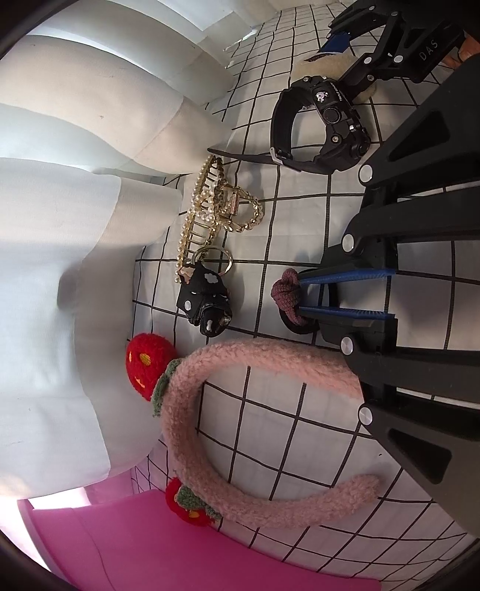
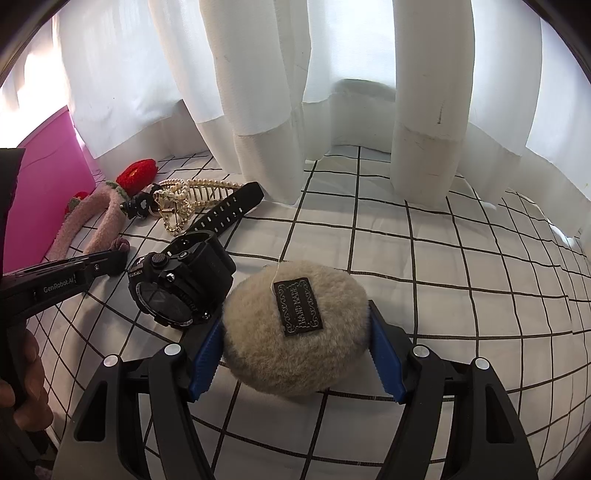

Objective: Organize jewelry

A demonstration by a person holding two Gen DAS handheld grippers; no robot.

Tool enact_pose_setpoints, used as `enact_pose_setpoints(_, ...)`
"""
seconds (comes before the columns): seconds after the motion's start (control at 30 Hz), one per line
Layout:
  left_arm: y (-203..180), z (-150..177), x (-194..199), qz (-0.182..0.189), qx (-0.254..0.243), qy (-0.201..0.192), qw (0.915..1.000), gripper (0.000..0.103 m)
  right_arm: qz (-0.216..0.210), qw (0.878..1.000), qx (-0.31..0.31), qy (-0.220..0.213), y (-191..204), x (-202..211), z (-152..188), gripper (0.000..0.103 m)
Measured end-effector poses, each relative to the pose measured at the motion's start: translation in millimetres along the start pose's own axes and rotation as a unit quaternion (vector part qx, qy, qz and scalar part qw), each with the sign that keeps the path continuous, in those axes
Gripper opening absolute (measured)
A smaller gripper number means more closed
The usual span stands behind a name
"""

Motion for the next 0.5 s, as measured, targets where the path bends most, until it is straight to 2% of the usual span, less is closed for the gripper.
enact_pose_setpoints(0.13,0,-1,1,0.004,0.002,-0.002,1.0,0.017,-0.001,1.0,-0.004,-0.001,0,1,1,0.068)
enact_pose_setpoints(0.17,1,-1,2,0.01,0.004,-0.006,0.9999,0.021,-0.001,1.0,-0.004,-0.001,-1,1,0,0.068)
enact_pose_setpoints(0.27,-1,-2,18,0.018,0.01,-0.042,0.9989,0.098,-0.002,1.0,-0.006,-0.001,-1,1,1,0.068)
enact_pose_setpoints(0.33,-2,-3,37,0.004,0.005,-0.089,0.996,0.097,-0.002,1.0,-0.007,-0.002,-1,1,1,0.068)
enact_pose_setpoints(0.37,-4,-5,40,-0.001,-0.003,-0.096,0.9954,0.097,-0.002,1.0,-0.007,-0.002,-1,1,1,0.068)
enact_pose_setpoints(0.5,-6,-7,30,-0.008,-0.012,-0.07,0.9974,0.097,0.0,1.0,-0.008,-0.003,0,2,1,0.068)
Point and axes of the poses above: each gripper's, at about its wrist camera, not at the fingertips, and x roughly against the way its jaws point, y to its left, z to its underside, the point moved 4 cm from there along -x, roughly the way its jaws point, and after that the axes turned 11 degrees about -x, right-handed, at the moved point
